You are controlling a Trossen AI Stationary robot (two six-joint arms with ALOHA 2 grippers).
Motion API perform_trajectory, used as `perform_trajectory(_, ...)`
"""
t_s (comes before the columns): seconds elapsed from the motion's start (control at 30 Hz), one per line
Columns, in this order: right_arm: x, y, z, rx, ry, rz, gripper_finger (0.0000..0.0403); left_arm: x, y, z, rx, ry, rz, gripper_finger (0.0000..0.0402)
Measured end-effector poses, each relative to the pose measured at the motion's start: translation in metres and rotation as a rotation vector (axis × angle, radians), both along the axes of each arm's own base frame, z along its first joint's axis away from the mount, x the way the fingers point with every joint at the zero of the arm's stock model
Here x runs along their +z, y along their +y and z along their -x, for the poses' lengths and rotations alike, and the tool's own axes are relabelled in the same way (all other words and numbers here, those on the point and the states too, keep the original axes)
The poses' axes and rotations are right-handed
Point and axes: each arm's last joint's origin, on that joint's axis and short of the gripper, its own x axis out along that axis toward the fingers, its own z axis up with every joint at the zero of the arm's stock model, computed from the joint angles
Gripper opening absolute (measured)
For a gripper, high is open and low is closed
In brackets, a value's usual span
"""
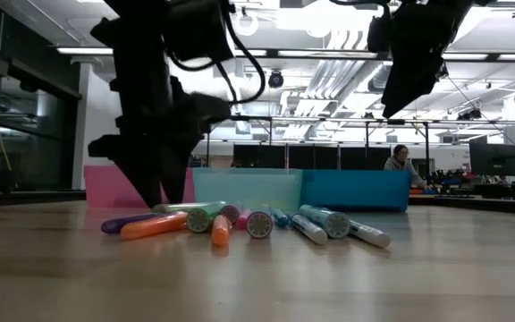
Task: Pick & Place Markers
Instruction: Put the green highlighter into the blue bin
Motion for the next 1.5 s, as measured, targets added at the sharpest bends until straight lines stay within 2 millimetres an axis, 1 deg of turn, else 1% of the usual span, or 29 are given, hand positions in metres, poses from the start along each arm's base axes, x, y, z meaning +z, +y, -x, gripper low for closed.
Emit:
perform_trajectory(0.2,0.0,0.0,0.001,-0.004,0.006,-0.003,0.0266,0.002,-0.002,-0.004,-0.025,-0.041,0.013,0.015)
perform_trajectory(0.3,-0.001,0.0,0.001,-0.006,0.01,-0.002,0.0266,-0.004,-0.002,-0.007,-0.023,-0.04,0.008,0.015)
perform_trajectory(0.4,-0.001,0.0,0.001,-0.016,0.011,-0.006,0.0266,-0.006,-0.002,-0.004,-0.024,-0.008,0.006,0.0149)
perform_trajectory(0.47,-0.001,0.0,0.001,-0.021,0.01,-0.009,0.0266,-0.016,-0.002,-0.007,-0.023,0.028,0.017,0.0149)
perform_trajectory(0.57,-0.001,0.0,0.001,-0.023,0.01,-0.01,0.0266,-0.019,-0.003,-0.005,-0.018,0.062,0.035,0.0149)
perform_trajectory(0.67,-0.001,0.0,0.001,-0.023,0.011,-0.011,0.0266,-0.031,-0.003,-0.007,-0.007,0.109,0.046,0.0149)
perform_trajectory(0.77,-0.001,0.0,0.001,-0.026,0.013,-0.013,0.0266,-0.027,-0.004,-0.007,0.009,0.169,0.039,0.0149)
perform_trajectory(0.83,-0.001,0.0,0.001,-0.028,0.014,-0.01,0.0266,-0.027,-0.005,-0.009,-0.006,0.21,0.012,0.0149)
perform_trajectory(1.03,-0.001,0.0,0.001,-0.028,0.015,-0.01,0.0266,-0.02,-0.006,-0.014,-0.042,0.256,-0.033,0.0149)
perform_trajectory(1.13,-0.001,0.0,0.002,-0.029,0.016,-0.01,0.0266,-0.029,-0.006,-0.015,-0.053,0.3,-0.023,0.0149)
perform_trajectory(1.3,-0.001,0.0,0.002,-0.031,0.016,-0.006,0.0266,-0.032,-0.007,-0.016,-0.09,0.313,0.037,0.0149)
perform_trajectory(1.5,-0.001,0.0,0.002,-0.031,0.017,0.002,0.0266,-0.033,-0.007,-0.016,-0.084,0.318,0.044,0.0149)
